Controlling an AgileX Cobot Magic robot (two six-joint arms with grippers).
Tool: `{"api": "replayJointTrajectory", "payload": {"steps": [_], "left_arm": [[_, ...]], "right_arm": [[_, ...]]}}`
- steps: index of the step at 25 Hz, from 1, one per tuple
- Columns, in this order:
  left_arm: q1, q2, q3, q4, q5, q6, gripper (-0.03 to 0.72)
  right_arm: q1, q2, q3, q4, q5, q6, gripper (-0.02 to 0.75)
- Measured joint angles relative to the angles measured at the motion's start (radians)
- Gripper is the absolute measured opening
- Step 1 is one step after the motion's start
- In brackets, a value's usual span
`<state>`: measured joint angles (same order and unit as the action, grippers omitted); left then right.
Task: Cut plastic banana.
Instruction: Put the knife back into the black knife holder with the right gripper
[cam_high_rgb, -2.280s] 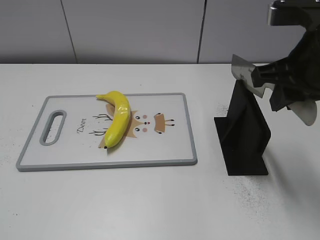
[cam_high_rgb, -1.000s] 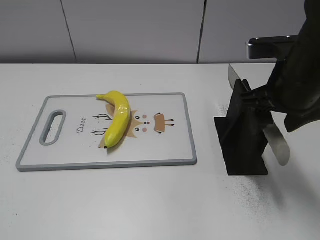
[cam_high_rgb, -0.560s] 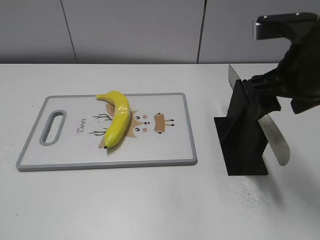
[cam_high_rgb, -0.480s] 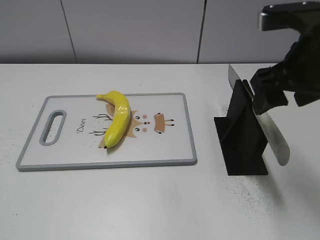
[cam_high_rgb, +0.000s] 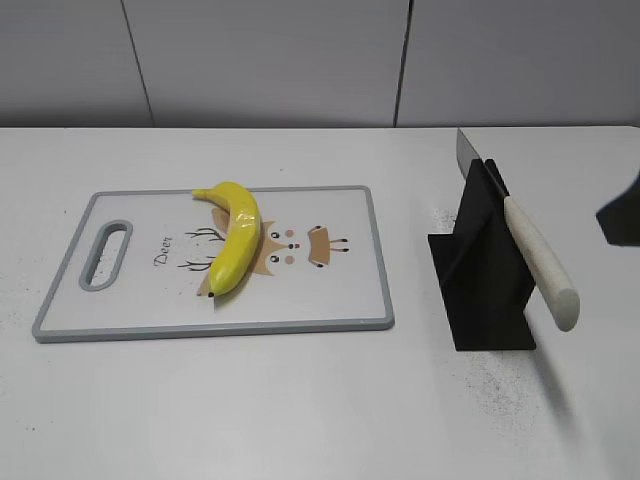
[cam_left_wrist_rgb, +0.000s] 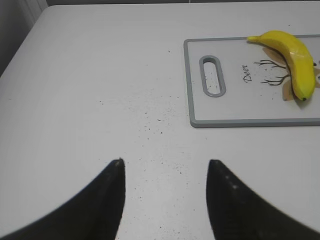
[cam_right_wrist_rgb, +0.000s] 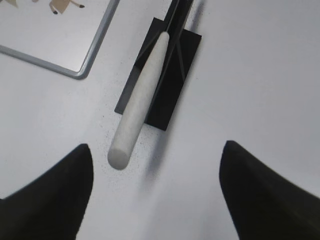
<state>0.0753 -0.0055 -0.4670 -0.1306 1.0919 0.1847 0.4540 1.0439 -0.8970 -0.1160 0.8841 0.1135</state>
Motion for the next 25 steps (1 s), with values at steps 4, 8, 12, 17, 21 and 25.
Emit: {"api": "replayJointTrajectory", "payload": {"steps": [4,8,12,17,21,25], "left_arm": [[-0.014,0.000,0.000,0.000,0.000,0.000,0.490],[-0.014,0.000,0.000,0.000,0.000,0.000,0.490],[-0.014,0.000,0.000,0.000,0.000,0.000,0.490],[-0.014,0.000,0.000,0.000,0.000,0.000,0.490],[-0.014,0.000,0.000,0.000,0.000,0.000,0.490],[-0.014,0.000,0.000,0.000,0.000,0.000,0.490]], "right_arm": [[0.000,-0.157,0.125,-0.008,-0.012,-0.021,0.594],[0.000,-0.314,0.222,-0.008,-0.011,-0.028,0.593],[0.000,-0.463,0.286,-0.009,0.028,-0.028,0.593],[0.000,-0.610,0.321,-0.009,0.118,-0.028,0.593],[0.000,-0.708,0.361,0.003,0.131,-0.033,0.593],[0.000,-0.791,0.387,0.057,0.155,-0.093,0.593]]}}
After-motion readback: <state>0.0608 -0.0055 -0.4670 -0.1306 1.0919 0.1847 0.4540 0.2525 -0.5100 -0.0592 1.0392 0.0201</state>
